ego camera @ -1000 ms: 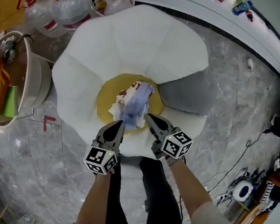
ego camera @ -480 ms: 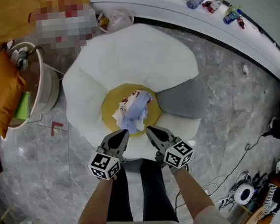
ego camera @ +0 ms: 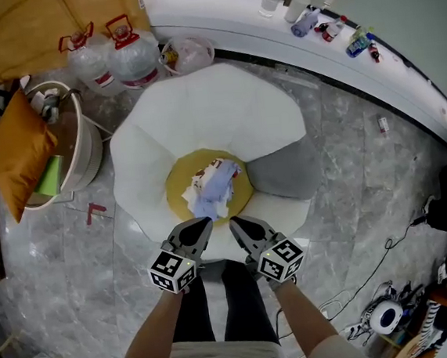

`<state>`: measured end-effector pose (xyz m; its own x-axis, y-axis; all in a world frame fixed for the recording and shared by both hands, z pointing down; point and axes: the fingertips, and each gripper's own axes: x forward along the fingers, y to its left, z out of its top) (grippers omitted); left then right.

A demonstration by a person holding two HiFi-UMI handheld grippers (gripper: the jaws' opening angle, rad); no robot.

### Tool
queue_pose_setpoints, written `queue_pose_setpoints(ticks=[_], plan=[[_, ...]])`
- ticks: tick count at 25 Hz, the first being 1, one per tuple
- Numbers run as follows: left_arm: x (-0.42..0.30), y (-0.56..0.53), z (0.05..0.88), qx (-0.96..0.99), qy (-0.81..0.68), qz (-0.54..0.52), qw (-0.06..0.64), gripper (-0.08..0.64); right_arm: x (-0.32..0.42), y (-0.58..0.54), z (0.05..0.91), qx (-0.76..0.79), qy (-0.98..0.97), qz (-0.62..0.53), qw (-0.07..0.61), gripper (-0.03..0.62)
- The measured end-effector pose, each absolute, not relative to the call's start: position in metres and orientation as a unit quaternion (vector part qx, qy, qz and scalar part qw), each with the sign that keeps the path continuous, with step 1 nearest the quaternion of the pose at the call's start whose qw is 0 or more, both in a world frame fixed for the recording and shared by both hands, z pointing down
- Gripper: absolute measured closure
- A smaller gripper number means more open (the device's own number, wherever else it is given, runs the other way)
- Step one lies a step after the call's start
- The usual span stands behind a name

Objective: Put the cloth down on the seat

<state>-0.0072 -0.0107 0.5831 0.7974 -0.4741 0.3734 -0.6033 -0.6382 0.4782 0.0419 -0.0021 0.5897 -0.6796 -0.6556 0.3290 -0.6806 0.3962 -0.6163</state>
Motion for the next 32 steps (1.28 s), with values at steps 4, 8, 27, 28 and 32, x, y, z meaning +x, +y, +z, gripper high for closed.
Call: queue_pose_setpoints(ticks=[4, 8, 27, 28, 32], plan=[[-0.007, -0.006, 0.563, 0.902, -0.298, 0.103, 0.296, 0.548, 0.044, 0.000, 0.565, 0.401, -0.841, 0.363, 0.015, 0.569], [-0.010, 0.002, 0.542, 0.903, -0.297, 0.099, 0.292, 0.548, 0.043, 0.008, 0.541, 0.401, -0.843, 0.359, 0.007, 0.572], [-0.013, 0.044, 0.430, 0.932, -0.266, 0.093, 0.229, 0.548, 0.016, 0.045, 0.425, 0.344, -0.890, 0.300, 0.016, 0.574], [-0.012, 0.047, 0.425, 0.933, -0.264, 0.091, 0.227, 0.548, 0.016, 0.048, 0.419, 0.341, -0.892, 0.297, 0.016, 0.574], [-0.013, 0.053, 0.405, 0.936, -0.260, 0.086, 0.219, 0.548, 0.013, 0.054, 0.397, 0.329, -0.901, 0.283, 0.018, 0.574]])
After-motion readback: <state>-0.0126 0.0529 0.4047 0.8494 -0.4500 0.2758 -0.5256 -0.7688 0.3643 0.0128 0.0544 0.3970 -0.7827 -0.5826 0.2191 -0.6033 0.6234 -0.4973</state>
